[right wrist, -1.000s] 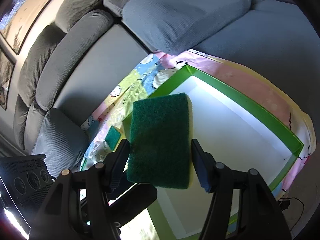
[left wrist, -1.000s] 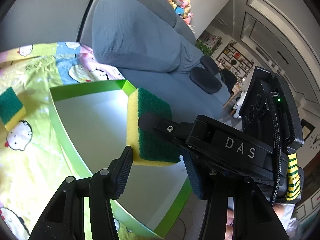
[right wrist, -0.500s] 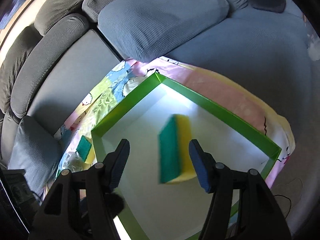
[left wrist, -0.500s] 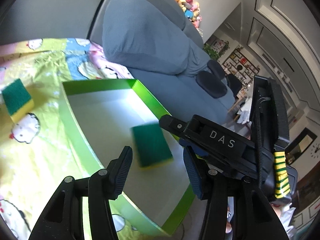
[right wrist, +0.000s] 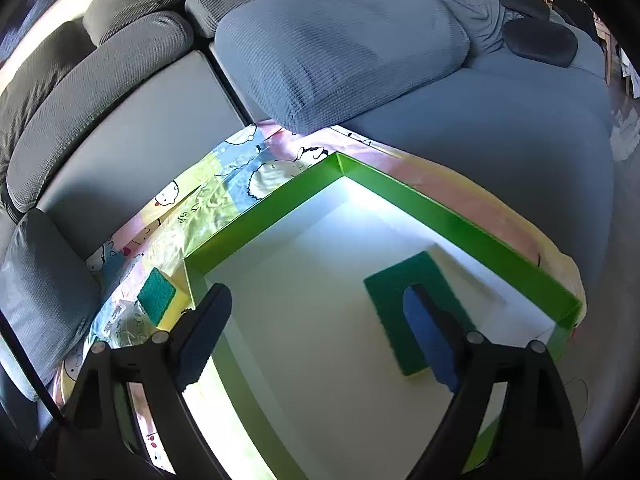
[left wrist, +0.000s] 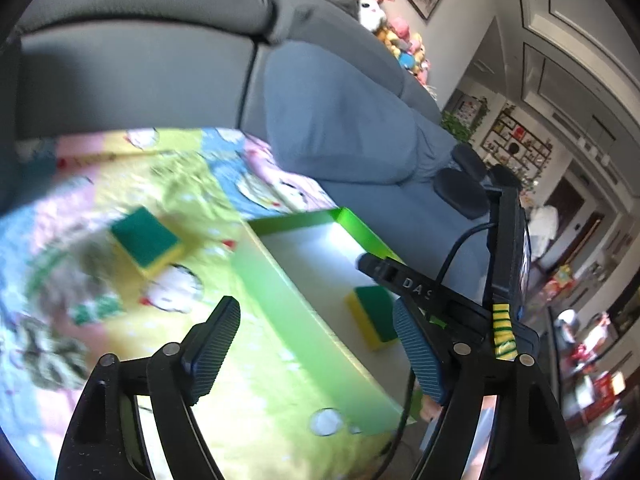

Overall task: Organize objects
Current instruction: 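Withdraw the right tool from the box back toward the blanket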

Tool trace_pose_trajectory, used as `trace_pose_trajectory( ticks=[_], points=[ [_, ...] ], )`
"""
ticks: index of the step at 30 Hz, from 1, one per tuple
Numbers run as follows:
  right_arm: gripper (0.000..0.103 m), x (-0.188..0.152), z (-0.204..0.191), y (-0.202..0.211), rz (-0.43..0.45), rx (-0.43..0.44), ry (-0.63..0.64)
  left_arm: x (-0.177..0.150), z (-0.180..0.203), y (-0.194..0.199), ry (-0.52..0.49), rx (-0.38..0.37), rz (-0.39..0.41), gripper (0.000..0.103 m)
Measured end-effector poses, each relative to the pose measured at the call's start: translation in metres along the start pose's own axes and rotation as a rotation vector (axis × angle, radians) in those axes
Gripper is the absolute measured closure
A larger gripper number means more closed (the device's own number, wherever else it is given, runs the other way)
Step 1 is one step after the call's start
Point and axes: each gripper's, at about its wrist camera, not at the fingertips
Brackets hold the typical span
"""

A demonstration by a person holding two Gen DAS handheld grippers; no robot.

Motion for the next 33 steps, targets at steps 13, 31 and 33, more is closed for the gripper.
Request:
trace_pose_trajectory(
  ticks=[13, 31, 33],
  points=[
    [0.012, -0.005, -0.027, -0.011, 0.109, -0.191, 0.054, -0.015, -0.115, 0.028, 0.232, 0.213, 0.057, 0.021],
    [0.012, -0.039, -0.024, -0.008, 0.007, -0.544, 0.161, -0.021, -0.149, 0.044, 0.308, 0.175, 0.076, 0.021],
    [0.012, -0.041, -0.017, -0.005, 0.0, -0.542, 0.13, -0.021, -0.15, 0.044, 0.305, 0.178, 0.074, 0.021]
  ],
)
Point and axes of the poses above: each gripper's, at about its wrist camera, not at the fingertips, and y roughly against the way its jaws point, z to its right, x to its top, and after that the axes turned 6 degrees about x, right-handed
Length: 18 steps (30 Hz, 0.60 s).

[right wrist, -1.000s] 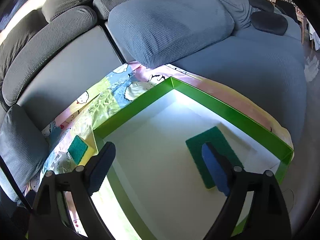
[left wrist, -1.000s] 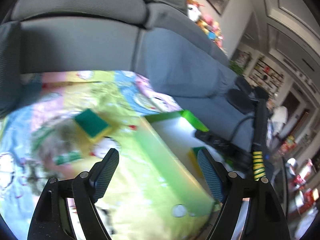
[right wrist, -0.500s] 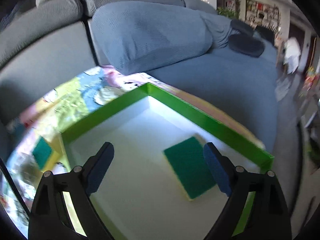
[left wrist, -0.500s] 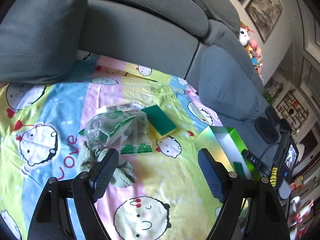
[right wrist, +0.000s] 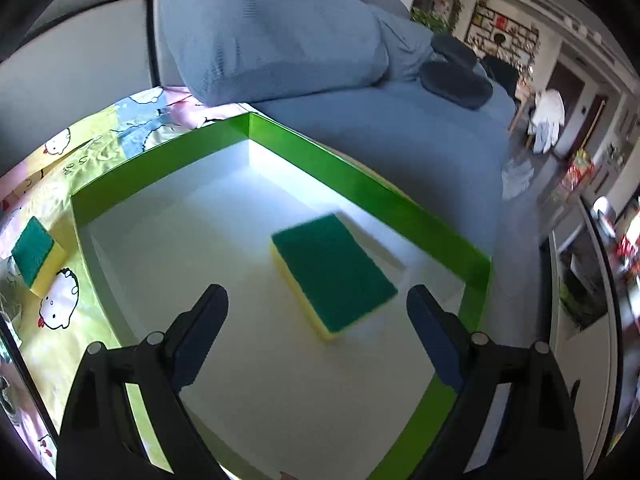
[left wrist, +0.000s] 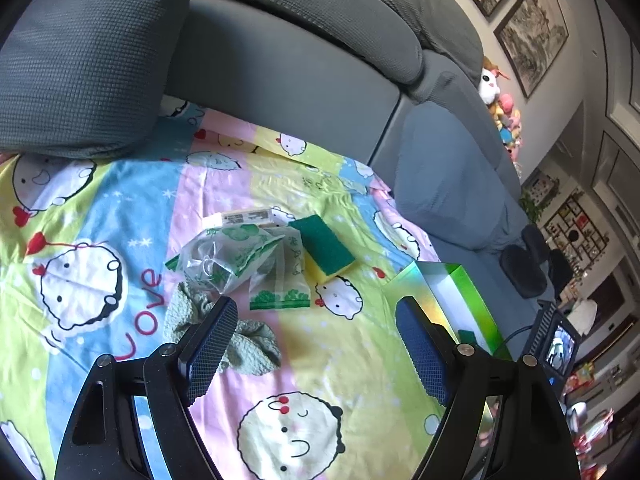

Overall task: Organize objects
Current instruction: 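Withdraw the right tool from the box back toward the blanket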

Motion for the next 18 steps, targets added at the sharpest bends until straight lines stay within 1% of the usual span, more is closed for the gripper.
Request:
trace_pose_trajectory(
  ticks=[3, 5, 7, 8, 10, 12, 16, 18],
  points=[
    [0.012, -0.002, 0.002, -0.006, -0.021, -0.014, 0.0, 0.001, -0.003, 0.001, 0.018, -0.009, 0.0, 0.021],
    [0.012, -0.003, 0.0, -0.008, -0.028, 0.022, -0.003, 0.001, -0.005, 0.001, 0.031, -0.018, -0.001, 0.021],
    [0.012, -0.004, -0.008, -0.006, -0.011, 0.066, 0.017, 0.001, -0.007, 0.001, 0.038, -0.02, -0.002, 0.021],
    [0.012, -0.004, -0.012, -0.002, 0.012, 0.084, 0.025, 0.002, -0.007, 0.001, 0.041, -0.017, -0.003, 0.021],
    [0.012, -0.003, -0.022, 0.003, 0.046, 0.082, 0.052, 0.002, -0.009, 0.0, 0.046, -0.012, -0.007, 0.021],
    [0.013, -0.004, -0.034, 0.004, 0.048, 0.089, 0.084, 0.002, -0.009, -0.002, 0.048, -0.009, -0.015, 0.021],
    [0.013, -0.004, -0.046, 0.008, 0.055, 0.093, 0.086, 0.001, -0.009, -0.004, 0.042, -0.004, -0.023, 0.021],
    [0.013, -0.006, -0.05, 0.008, 0.05, 0.108, 0.085, 0.001, -0.009, -0.004, 0.04, -0.001, -0.024, 0.021]
  ],
)
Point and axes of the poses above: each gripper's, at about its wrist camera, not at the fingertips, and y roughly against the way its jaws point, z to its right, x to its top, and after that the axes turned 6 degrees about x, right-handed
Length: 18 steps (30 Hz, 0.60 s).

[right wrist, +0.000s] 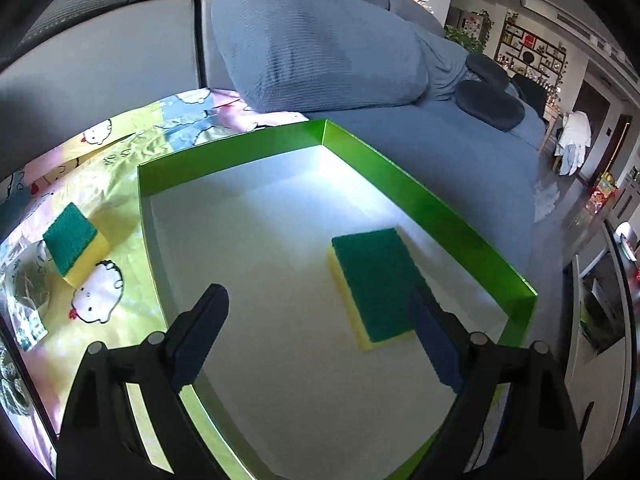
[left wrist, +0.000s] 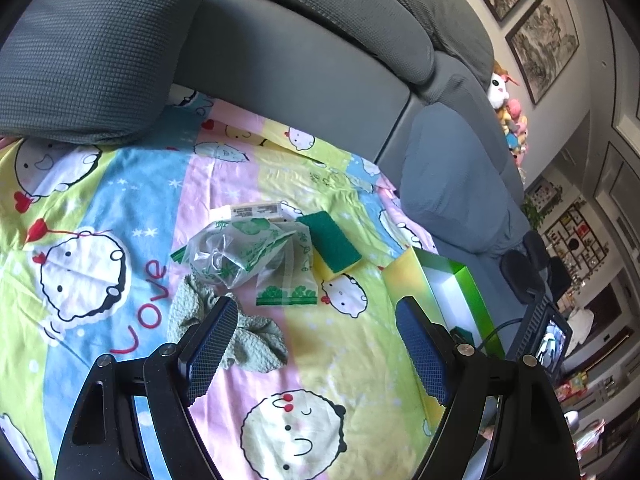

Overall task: Organize objects
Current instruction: 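Withdraw the right tool from the box back toward the blanket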

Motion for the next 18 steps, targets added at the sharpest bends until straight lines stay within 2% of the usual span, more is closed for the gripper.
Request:
trace_pose_trajectory(
  ticks=[6, 18],
  points=[
    [0.013, 0.0, -0.014, -0.001, -0.012, 0.036, -0.006, 0.001, -0.006, -0.004, 0.009, 0.019, -0.014, 0.021],
    [0.013, -0.004, -0.044, 0.005, -0.022, 0.099, 0.011, 0.002, -0.009, -0.007, 0.015, 0.007, -0.036, 0.021]
  ],
)
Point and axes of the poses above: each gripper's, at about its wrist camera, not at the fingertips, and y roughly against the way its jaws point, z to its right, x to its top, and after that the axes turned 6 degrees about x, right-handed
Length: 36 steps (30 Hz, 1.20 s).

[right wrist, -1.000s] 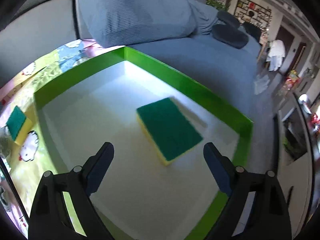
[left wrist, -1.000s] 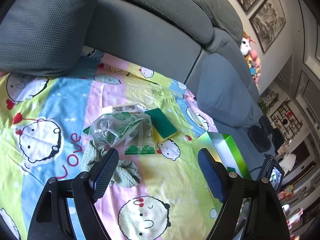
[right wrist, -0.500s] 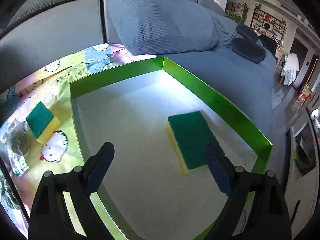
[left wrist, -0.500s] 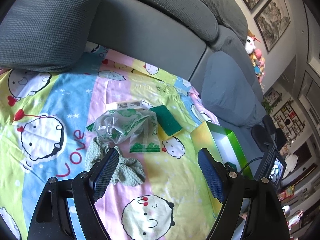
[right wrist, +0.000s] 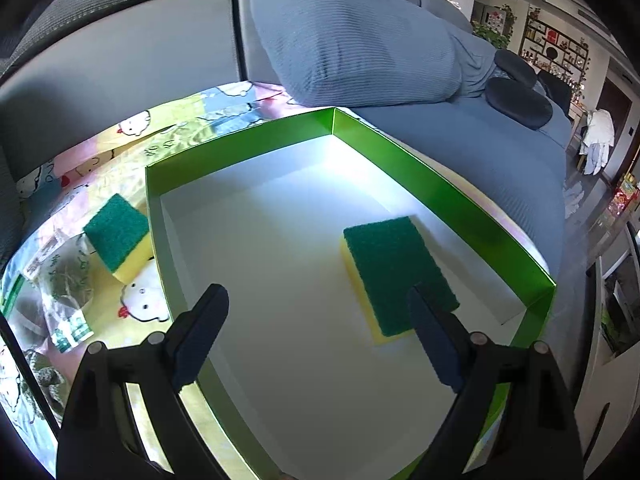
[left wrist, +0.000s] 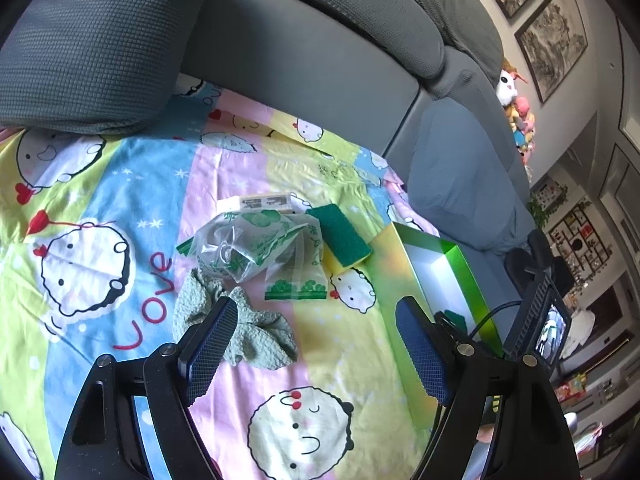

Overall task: Organize objects
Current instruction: 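Withdraw the right tool from the box back toward the blanket, then close the right tool on the sage-green knit cloth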

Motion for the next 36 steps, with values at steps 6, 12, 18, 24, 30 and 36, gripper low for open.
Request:
trace_pose_trajectory(
  ticks=[6, 12, 18, 24, 30, 36],
  points=[
    [0.01, -0.003, -0.004, 0.007, 0.013, 0.004, -0.005, 0.0, -0.002, -0.001, 0.006, 0.008, -0.001, 0.021],
    [0.006, -0.002, -0.008, 0.021, 0.058, 0.059, -0.013, 0.001, -0.011, -0.001, 0.031, 0.039, 0.002, 0.021],
    [0.005, 0.005, -0.009, 0.051, 0.153, 0.095, -0.008, 0.004, -0.02, 0.0, 0.048, 0.056, 0.007, 0.021],
    [0.004, 0.015, -0.042, 0.075, 0.105, 0.366, -0.019, 0.008, -0.043, 0.002, 0.106, 0.091, 0.005, 0.021],
    [0.005, 0.033, -0.109, 0.058, -0.103, 0.712, 0.014, 0.01, -0.071, -0.002, 0.187, 0.159, -0.016, 0.021],
    [0.025, 0.006, -0.143, -0.002, -0.306, 0.794, 0.004, 0.005, -0.084, -0.017, 0.23, 0.226, -0.08, 0.021]
  ],
)
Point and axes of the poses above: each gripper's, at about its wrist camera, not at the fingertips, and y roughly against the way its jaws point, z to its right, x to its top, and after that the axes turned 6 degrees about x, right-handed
